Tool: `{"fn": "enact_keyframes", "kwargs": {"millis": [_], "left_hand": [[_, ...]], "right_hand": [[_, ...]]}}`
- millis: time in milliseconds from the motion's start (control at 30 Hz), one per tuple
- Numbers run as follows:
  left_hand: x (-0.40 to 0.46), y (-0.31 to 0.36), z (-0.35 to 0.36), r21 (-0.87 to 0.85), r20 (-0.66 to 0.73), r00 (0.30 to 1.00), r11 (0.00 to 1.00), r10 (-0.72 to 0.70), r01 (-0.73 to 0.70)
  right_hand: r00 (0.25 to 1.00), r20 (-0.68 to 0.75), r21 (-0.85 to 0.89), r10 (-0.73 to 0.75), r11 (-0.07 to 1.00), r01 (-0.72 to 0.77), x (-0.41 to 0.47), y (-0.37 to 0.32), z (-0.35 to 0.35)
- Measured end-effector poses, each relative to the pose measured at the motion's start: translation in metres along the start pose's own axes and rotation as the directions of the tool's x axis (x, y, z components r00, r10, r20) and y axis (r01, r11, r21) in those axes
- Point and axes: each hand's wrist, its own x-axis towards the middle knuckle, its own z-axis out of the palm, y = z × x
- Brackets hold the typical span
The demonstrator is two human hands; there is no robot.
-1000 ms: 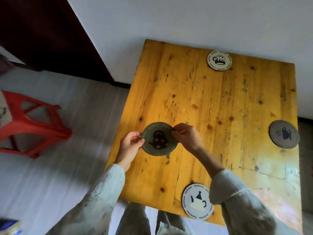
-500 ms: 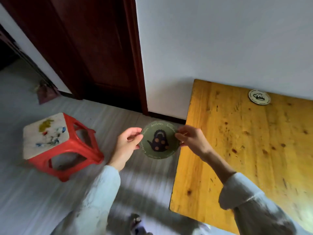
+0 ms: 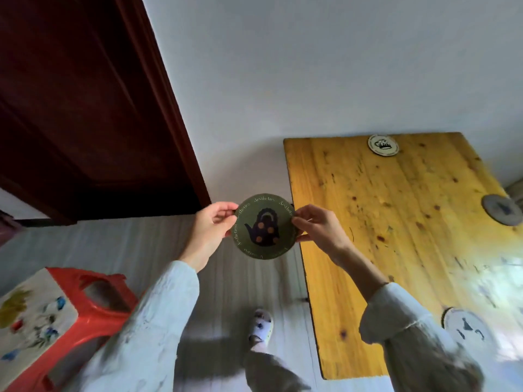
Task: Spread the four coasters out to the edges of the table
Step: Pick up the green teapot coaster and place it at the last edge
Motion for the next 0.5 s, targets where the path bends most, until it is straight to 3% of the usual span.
{"fn": "enact_keyframes", "kwargs": {"millis": [200, 500], "left_hand": [[0.084, 0.015, 0.030, 0.023, 0.264, 0.964, 0.999, 0.022, -0.029], [0.172, 0.036, 0.110, 0.128, 0.604, 0.796, 0.990, -0.037, -0.051]], "right_hand": [[0.978, -0.169, 0.143, 0.119, 0.985, -0.095, 0.051, 0.017, -0.024], [0.865, -0.378, 0.364, 0.329, 0.912, -0.188, 0.069, 0.036, -0.066]]}}
